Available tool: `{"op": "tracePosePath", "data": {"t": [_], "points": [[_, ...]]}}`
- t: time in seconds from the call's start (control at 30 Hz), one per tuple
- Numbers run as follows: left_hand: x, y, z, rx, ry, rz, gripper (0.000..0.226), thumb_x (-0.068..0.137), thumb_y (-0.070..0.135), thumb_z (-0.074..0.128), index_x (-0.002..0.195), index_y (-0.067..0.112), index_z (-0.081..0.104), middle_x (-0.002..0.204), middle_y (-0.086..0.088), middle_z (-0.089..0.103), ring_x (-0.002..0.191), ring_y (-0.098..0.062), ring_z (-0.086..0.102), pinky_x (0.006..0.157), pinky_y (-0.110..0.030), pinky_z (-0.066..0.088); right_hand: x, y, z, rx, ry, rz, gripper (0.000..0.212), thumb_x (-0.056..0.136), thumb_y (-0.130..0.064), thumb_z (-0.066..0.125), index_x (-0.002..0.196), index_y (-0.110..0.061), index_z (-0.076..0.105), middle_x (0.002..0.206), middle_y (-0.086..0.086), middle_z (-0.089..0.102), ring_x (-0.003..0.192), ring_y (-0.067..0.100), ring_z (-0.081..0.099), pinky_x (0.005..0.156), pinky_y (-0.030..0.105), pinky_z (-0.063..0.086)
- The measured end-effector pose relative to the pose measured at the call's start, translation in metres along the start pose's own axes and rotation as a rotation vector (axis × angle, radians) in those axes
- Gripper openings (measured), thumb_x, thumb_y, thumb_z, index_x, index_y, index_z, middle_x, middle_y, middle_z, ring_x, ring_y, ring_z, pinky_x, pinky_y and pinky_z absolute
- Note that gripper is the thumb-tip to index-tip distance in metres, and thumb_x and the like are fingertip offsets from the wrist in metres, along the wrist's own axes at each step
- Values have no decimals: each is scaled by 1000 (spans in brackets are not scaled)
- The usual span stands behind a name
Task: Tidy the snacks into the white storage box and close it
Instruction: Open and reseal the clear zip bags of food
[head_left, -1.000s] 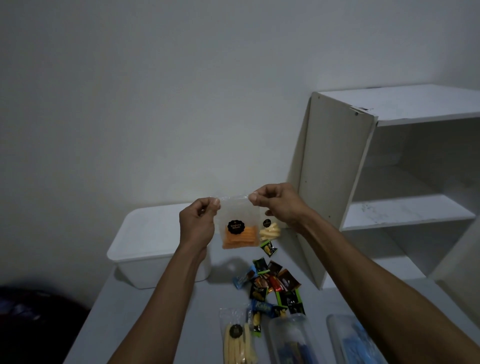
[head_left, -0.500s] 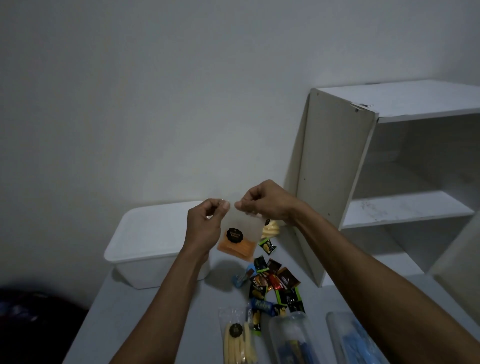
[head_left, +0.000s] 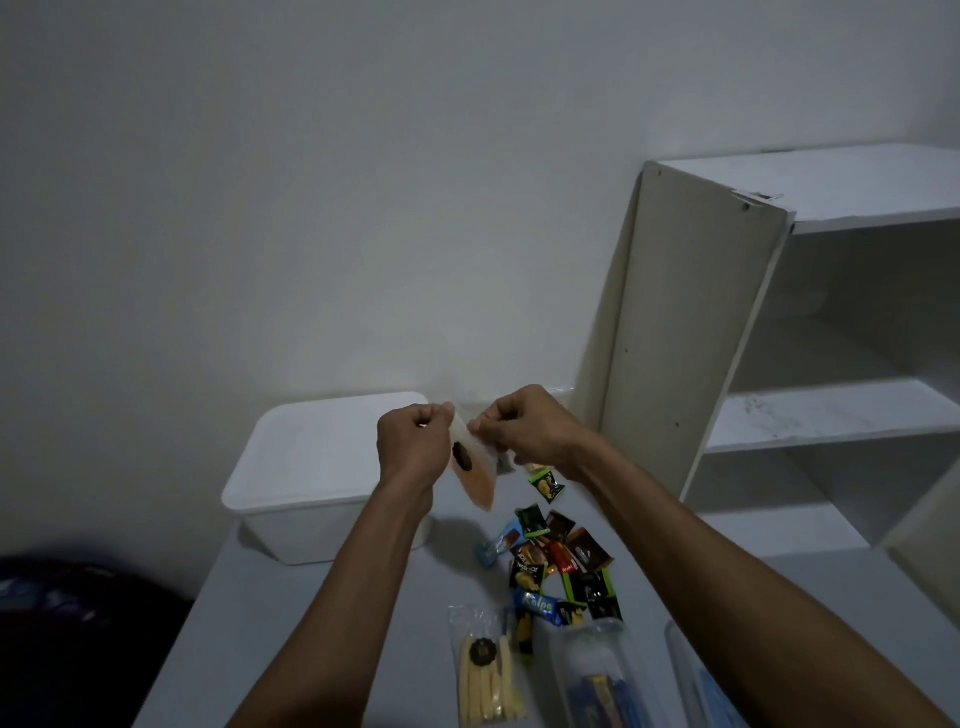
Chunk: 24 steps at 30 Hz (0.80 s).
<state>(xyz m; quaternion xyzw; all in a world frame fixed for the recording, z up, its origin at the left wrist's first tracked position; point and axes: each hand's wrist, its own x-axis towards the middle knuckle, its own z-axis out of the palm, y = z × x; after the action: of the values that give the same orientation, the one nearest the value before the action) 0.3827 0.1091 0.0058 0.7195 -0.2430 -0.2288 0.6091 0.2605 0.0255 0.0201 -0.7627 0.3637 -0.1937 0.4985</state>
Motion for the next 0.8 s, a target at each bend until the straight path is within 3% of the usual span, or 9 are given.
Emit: {"op": "tracePosePath", "data": {"t": [0.07,0.17,0.3,0.4,0.5,0.63,0.73,0.8], "points": [[-2,0,-2,22,-15,-2,33,92,21,65,60,12,66,51,8,64,61,-6,57,60,-22,44,0,3,1,-27,0,-9,26,93,-20,66,85,4,69,72,6,62,47,-2,49,48,14,41],[-4,-3,-1,67,-82,-22,27,90,21,66,67,6,70,64,-8,67,60,-14,61,54,-21,44,2,8,10,-12,50,-37,25,93,-21,65,86,3,69,78,14,64,63,9,55,61,27,51],[-3,-8,0,55,-91,-59,21,90,13,64,71,5,70,70,-8,67,59,-13,58,45,-16,43,5,13,16,70,58,14,23,92,-23,66,81,-4,69,77,12,65,71,20,62,76,46,61],[-2,-7,0,26,-108,-71,21,90,7,62,71,7,70,77,-4,68,68,-9,60,52,-16,44,3,12,18,168,70,76,20,93,-20,65,85,-3,70,76,9,65,71,18,62,71,41,61],[1,-8,1,16,-99,-74,26,88,3,62,66,13,68,82,2,68,77,-9,60,62,-19,42,0,13,22,229,110,99,21,93,-15,64,93,5,71,71,10,63,60,15,56,52,27,50],[3,-13,6,-11,-87,-80,23,90,7,64,69,17,68,78,2,69,77,-9,61,70,-22,44,0,19,23,178,126,97,23,93,-21,64,90,0,72,73,8,64,62,16,55,49,22,43],[5,-18,6,-3,-69,-77,25,91,9,64,66,11,67,70,1,66,69,-6,58,58,-18,42,-2,24,23,54,112,86,22,93,-26,64,82,-9,73,73,1,68,63,10,58,55,23,45],[7,-20,5,11,-71,-98,17,92,10,63,77,6,70,77,-5,68,66,-9,59,49,-13,43,-5,28,24,-10,106,71,25,93,-26,63,82,-5,72,72,1,67,64,9,57,60,27,48]]}}
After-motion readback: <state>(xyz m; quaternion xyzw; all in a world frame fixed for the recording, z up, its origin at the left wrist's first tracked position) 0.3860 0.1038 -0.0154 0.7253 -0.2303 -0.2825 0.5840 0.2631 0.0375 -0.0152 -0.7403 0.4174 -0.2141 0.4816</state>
